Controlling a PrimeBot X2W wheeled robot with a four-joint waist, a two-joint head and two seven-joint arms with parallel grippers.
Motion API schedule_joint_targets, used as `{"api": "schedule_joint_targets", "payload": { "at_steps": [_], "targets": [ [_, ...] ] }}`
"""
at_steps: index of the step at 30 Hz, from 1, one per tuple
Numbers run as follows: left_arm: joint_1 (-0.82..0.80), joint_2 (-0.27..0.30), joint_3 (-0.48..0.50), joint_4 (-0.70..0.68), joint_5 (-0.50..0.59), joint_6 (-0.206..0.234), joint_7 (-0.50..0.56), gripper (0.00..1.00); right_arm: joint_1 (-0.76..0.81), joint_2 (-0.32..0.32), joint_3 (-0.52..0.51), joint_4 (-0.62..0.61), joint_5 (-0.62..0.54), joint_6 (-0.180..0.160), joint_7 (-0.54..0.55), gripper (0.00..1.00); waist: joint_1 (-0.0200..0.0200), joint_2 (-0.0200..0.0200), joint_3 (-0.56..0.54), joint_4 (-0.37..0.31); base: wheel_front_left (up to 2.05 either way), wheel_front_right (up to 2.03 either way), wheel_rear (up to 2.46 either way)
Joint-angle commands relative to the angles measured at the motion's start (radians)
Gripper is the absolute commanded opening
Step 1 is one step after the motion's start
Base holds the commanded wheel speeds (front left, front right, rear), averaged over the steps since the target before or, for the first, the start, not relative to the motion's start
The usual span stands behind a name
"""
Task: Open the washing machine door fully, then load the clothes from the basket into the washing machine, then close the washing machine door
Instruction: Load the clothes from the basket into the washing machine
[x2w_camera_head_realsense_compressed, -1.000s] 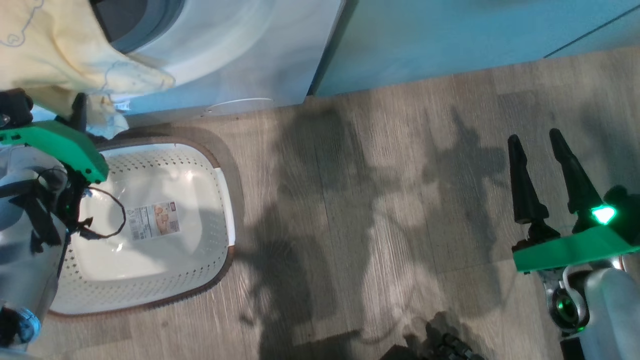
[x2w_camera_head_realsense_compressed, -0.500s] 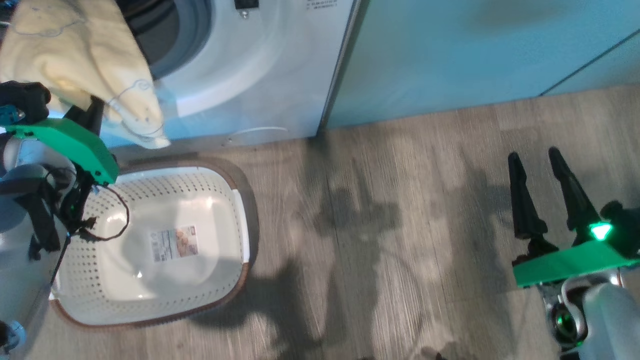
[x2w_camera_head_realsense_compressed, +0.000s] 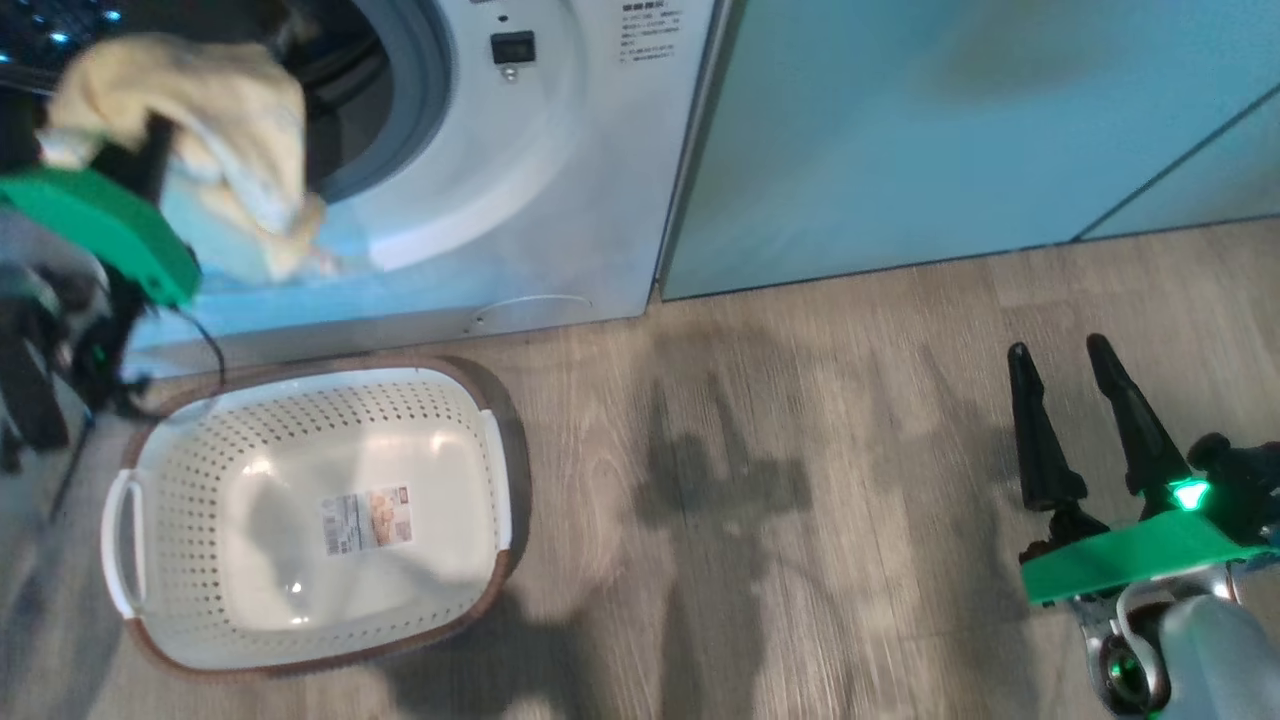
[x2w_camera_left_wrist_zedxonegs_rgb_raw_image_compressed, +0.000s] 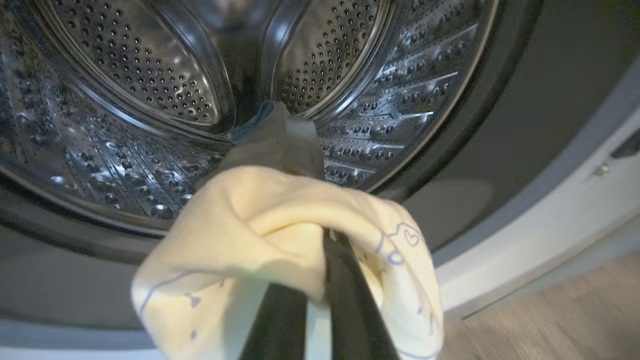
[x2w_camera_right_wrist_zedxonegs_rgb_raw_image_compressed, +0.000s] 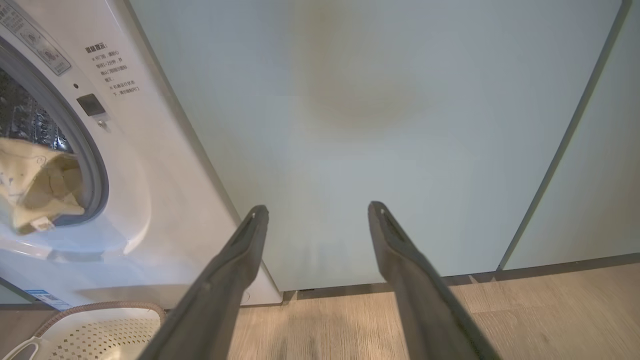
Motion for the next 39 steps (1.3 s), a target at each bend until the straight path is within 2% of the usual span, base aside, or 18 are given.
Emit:
{"api": "schedule_joint_targets", "payload": {
  "at_steps": [1,9,17,25,32,35,39],
  "targets": [
    [-0.075,0.061,0.034,-0.021,-0.007,-0.001,0.009,0.00,-0.016,-0.012,0.021,-0.033,0.003,0.002,-0.007,1.00,0.0001,0.0000,0.019,-0.013,0.00,0.00,0.00],
    [-0.273,0.083,0.035,0.058,-0.042,-0.001,0.118,0.00,-0.063,-0.003,0.029,-0.038,0.014,0.002,-0.007,1.00,0.0001,0.0000,0.116,-0.062,0.00,0.00,0.00],
    [-0.454,0.100,0.010,0.176,0.001,-0.001,0.136,0.00,-0.106,0.004,0.060,-0.044,0.043,0.002,-0.007,1.00,0.0001,0.0000,0.215,-0.125,0.00,0.00,0.00],
    [-0.624,0.111,-0.011,0.269,0.067,0.006,0.079,0.00,-0.141,0.004,0.083,-0.058,0.083,0.002,-0.007,1.00,0.0001,0.0000,0.298,-0.169,0.00,0.00,0.00],
    [-0.763,0.100,-0.026,0.325,0.135,0.029,-0.046,0.00,-0.175,0.004,0.090,-0.065,0.099,0.002,-0.007,1.00,0.0001,0.0000,0.354,-0.187,0.00,0.00,0.00],
    [-0.801,0.104,0.000,0.307,0.157,0.042,-0.069,0.00,-0.184,0.004,0.092,-0.067,0.104,0.002,-0.007,1.00,0.0001,0.0000,0.368,-0.189,0.00,0.00,0.00],
    [-0.798,0.119,0.072,0.186,0.204,0.059,-0.071,0.00,-0.192,0.004,0.096,-0.069,0.109,0.002,-0.007,1.00,0.0001,0.0000,0.385,-0.190,0.00,0.00,0.00]
  ]
}}
